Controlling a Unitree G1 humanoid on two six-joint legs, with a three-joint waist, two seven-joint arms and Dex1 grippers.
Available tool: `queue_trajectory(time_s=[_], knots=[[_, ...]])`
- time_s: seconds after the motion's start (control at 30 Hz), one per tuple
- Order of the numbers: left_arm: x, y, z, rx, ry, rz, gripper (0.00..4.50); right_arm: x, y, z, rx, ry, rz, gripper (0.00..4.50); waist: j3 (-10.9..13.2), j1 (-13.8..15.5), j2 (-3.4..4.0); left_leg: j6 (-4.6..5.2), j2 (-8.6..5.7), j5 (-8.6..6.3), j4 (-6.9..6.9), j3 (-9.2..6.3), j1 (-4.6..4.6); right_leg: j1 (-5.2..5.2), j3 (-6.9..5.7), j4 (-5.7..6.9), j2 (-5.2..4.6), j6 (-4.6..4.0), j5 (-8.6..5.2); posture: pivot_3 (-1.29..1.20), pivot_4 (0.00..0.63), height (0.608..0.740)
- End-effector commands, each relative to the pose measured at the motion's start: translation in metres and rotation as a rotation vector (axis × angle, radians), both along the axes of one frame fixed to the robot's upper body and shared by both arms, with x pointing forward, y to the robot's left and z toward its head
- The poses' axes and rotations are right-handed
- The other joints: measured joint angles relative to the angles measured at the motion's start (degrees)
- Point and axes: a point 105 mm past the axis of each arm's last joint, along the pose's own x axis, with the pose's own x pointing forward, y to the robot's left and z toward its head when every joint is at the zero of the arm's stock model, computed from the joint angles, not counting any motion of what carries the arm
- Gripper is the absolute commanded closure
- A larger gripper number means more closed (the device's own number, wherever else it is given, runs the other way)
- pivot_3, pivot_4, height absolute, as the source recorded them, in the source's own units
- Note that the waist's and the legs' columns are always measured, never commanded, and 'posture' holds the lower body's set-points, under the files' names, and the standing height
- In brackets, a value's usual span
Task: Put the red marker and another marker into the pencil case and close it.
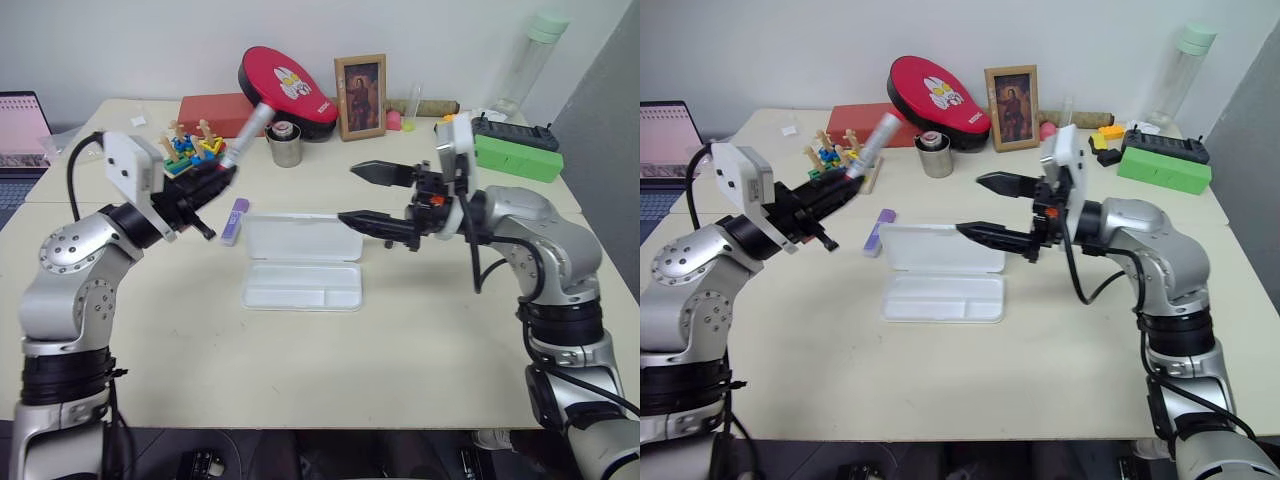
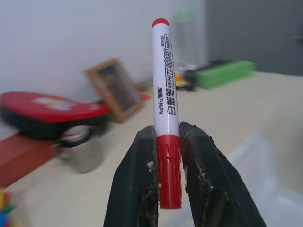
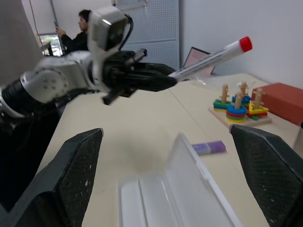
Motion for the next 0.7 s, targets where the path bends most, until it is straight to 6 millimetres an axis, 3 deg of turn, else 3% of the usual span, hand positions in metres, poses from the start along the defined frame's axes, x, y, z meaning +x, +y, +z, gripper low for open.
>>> queue_trajectory(time_s=[0.03, 0.1, 0.23, 0.33, 0.67, 0.7], knots=[[-0.022, -0.013, -0.034, 0.242, 0.119, -0.178, 4.08, -0.007, -0.009, 0.006, -0.010, -0.047, 0.003, 0.00, 0.06, -0.27, 0.11, 0.00, -0.01, 0.00, 0.00, 0.06, 0.02, 0.00, 0.06, 0.00, -0.01, -0.04, -0.04, 0.00, 0.150, 0.740], [-0.023, -0.011, -0.045, 0.294, 0.163, -0.202, 4.08, -0.007, -0.010, 0.004, -0.017, -0.048, -0.007, 0.00, 0.07, -0.45, 0.12, 0.01, 0.00, 0.00, 0.00, 0.13, 0.04, -0.03, 0.13, -0.01, 0.01, 0.03, -0.10, 0.00, 0.150, 0.740], [0.000, 0.010, -0.066, 0.467, 0.131, -0.129, 4.08, -0.007, -0.009, 0.003, -0.016, -0.049, -0.018, 0.00, 0.07, -0.30, 0.12, 0.01, 0.01, 0.00, 0.02, 0.15, 0.03, -0.06, 0.16, -0.01, 0.03, 0.09, -0.15, 0.00, 0.150, 0.740], [0.013, 0.015, -0.076, 0.535, 0.109, -0.120, 4.08, -0.009, -0.007, 0.000, -0.022, -0.048, -0.018, 0.00, 0.07, -0.07, 0.12, 0.01, 0.01, 0.00, 0.01, 0.16, -0.01, -0.08, 0.16, -0.05, 0.03, 0.05, -0.14, 0.00, 0.150, 0.740], [0.022, -0.013, -0.103, 0.544, 0.118, -0.253, 4.08, -0.010, -0.005, -0.011, -0.048, -0.037, -0.050, 0.00, 0.07, 0.14, 0.12, 0.02, 0.02, -0.01, 0.00, 0.15, -0.07, -0.07, 0.13, -0.17, 0.04, -0.07, -0.07, 0.00, 0.150, 0.740], [0.022, -0.012, -0.105, 0.557, 0.123, -0.253, 3.73, -0.010, -0.006, -0.011, -0.050, -0.038, -0.054, 0.00, 0.07, 0.14, 0.12, 0.02, 0.02, -0.01, 0.00, 0.14, -0.07, -0.07, 0.13, -0.16, 0.04, -0.07, -0.07, 0.00, 0.150, 0.740]])
